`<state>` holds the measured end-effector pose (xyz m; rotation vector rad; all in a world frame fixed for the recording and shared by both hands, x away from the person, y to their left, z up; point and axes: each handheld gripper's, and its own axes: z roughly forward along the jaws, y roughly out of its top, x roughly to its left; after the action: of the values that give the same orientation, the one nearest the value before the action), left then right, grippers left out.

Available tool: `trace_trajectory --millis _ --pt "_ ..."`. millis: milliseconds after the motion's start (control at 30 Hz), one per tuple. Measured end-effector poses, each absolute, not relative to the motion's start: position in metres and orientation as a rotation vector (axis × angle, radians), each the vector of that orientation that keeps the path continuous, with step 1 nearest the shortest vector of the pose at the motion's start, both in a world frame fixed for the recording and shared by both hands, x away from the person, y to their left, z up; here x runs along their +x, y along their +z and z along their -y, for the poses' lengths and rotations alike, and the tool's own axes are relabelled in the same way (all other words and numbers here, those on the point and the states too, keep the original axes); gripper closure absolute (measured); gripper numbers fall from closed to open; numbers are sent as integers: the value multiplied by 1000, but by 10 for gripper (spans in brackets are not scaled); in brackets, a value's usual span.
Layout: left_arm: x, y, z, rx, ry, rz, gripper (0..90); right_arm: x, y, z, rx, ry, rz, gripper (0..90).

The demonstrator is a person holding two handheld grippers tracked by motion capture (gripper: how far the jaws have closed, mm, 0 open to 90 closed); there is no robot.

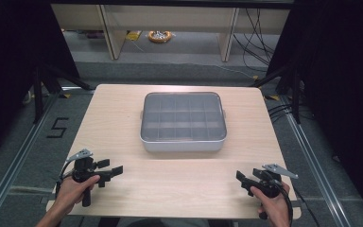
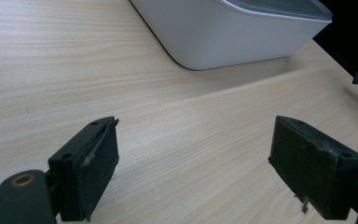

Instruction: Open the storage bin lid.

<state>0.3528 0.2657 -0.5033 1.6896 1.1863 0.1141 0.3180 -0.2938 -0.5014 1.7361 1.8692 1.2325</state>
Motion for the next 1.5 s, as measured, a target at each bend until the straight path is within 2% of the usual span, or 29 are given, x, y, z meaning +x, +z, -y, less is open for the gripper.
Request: trace_trajectory --millis 500,933,1200,1500 --pt "353 -503 -265 1687 125 -1185 145 320 -501 298 1723 1305 -1847 216" --pt "362 -498 -266 1662 147 -1192 148 325 -497 297 1734 1351 -1785 229" --pt "384 -484 -264 1603 123 -1206 151 341 -478 295 1691 1388 -1785 236" --pt "415 -481 -253 1598 92 -1227 154 377 -455 298 1608 1466 -1768 257"
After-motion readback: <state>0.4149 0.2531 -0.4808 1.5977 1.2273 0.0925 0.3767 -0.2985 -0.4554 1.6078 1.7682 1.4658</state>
